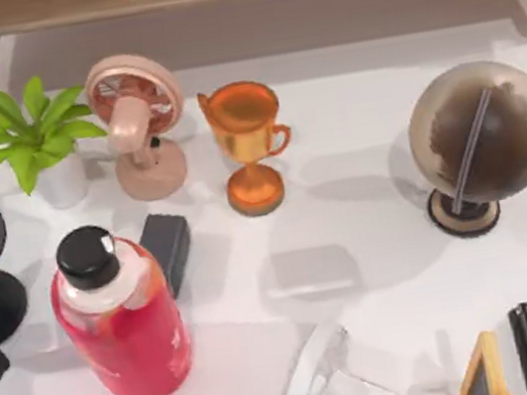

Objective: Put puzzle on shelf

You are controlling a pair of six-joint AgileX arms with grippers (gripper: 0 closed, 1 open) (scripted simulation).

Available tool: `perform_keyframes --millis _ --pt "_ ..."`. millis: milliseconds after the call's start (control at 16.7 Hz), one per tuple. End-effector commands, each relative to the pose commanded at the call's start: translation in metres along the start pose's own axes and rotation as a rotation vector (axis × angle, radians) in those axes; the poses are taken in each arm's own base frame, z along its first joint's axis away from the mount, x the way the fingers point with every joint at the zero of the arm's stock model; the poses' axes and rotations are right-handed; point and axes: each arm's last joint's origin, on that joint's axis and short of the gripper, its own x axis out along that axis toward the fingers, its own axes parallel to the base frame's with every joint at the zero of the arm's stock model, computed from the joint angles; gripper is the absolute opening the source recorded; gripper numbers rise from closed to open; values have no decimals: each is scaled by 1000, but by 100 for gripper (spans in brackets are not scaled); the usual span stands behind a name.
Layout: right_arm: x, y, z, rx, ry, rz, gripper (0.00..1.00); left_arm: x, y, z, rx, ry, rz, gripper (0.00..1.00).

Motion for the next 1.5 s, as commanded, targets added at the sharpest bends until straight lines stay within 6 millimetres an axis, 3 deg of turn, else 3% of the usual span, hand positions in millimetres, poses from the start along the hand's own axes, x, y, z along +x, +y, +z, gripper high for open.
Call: perform_keyframes --millis 240,540,720,960,1200,1500 --pt "1 0 5 -25 -3 2 100 0 0 0 0 0 0 100" --pt "17 -5 41 -223 -17 11 100 0 0 0 0 0 0 100" --pt "46 -12 69 -409 -14 13 100 0 0 0 0 0 0 100" --pt "113 -35 91 -698 -5 12 100 0 0 0 0 0 0 100" --pt "193 -76 75 -993 8 10 100 0 0 0 0 0 0 100" --pt "267 -134 6 -1314 17 9 100 0 0 0 0 0 0 100"
